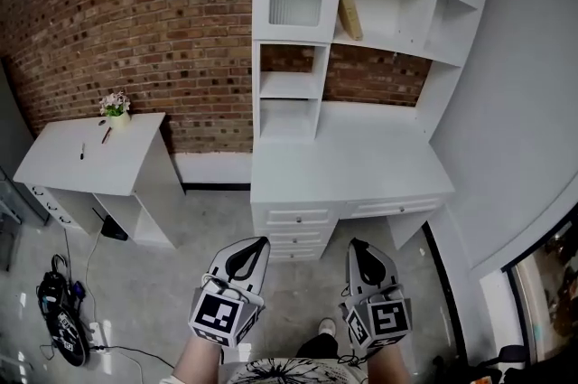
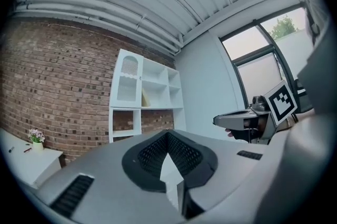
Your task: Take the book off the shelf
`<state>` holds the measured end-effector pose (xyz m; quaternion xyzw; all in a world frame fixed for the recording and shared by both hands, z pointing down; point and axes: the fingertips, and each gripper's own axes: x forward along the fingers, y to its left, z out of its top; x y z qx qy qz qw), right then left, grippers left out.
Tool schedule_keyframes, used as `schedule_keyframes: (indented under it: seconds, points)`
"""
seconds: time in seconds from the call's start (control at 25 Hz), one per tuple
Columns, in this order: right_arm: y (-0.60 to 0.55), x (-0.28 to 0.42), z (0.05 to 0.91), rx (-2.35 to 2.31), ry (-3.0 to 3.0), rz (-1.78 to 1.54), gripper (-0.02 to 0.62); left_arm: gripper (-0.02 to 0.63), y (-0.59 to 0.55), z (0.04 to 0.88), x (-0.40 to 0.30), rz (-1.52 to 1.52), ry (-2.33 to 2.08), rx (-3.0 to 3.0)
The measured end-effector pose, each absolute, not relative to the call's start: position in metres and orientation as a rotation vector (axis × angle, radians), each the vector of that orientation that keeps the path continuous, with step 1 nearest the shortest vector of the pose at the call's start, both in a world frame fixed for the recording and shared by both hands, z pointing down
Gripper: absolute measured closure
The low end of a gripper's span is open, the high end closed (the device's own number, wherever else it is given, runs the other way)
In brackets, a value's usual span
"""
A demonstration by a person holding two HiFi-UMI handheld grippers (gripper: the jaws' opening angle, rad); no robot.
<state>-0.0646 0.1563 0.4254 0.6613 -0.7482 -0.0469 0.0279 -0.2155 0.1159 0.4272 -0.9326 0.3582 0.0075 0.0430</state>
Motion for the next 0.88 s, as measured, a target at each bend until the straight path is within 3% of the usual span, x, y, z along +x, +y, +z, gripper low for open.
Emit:
schedule_keyframes:
  seconds: [0.56,0.88]
  points:
    - [0.015,0.132,0.405,1.911,-2.373,-0.140,0.588,0.597,-0.002,0.413,-0.031,0.026,1.298,-2.801]
    - [-0.038,0.187,0.408,1.860,-2.369,-0.151,0.588,0.597,-0.049,0.409,0.033,0.010,1.313,-2.784]
